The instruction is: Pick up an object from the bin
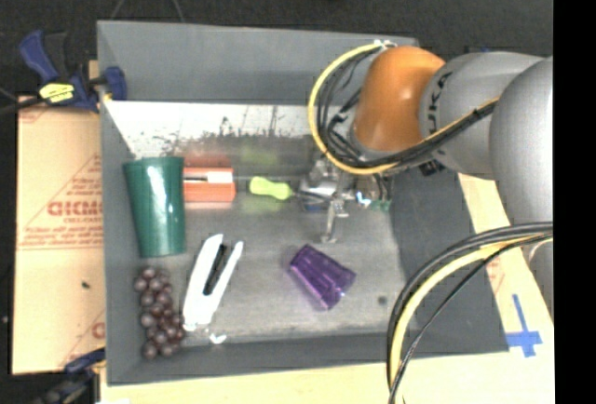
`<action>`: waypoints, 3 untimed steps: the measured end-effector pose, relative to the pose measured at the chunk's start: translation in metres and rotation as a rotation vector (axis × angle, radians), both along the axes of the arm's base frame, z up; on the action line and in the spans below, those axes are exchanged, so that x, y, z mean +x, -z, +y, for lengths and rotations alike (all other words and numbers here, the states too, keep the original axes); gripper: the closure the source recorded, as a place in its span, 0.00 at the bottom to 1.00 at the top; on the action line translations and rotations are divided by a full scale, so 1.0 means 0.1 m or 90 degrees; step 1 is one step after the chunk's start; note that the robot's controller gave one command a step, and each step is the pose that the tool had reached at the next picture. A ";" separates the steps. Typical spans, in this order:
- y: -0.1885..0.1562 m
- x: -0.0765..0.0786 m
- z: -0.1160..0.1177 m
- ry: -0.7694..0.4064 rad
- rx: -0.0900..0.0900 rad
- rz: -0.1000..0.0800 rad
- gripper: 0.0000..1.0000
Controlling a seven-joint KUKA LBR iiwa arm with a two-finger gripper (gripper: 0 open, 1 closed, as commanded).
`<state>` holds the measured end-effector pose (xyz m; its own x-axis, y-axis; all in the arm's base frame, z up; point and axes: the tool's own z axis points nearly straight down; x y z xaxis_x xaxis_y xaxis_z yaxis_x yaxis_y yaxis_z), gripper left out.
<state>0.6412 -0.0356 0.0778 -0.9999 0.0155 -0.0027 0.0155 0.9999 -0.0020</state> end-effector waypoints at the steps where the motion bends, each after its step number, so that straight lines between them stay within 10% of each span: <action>1: 0.06 0.07 0.01 0.044 0.000 -0.015 0.00; 2: -0.01 0.03 -0.01 0.004 -0.001 -0.006 1.00; 3: -0.01 0.03 -0.01 0.004 -0.001 -0.006 1.00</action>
Offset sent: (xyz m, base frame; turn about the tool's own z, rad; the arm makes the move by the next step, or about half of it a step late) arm 0.0009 0.0002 -0.0004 0.0040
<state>0.6440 -0.0366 0.0790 -0.9997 0.0210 -0.0129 0.0210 0.9998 -0.0032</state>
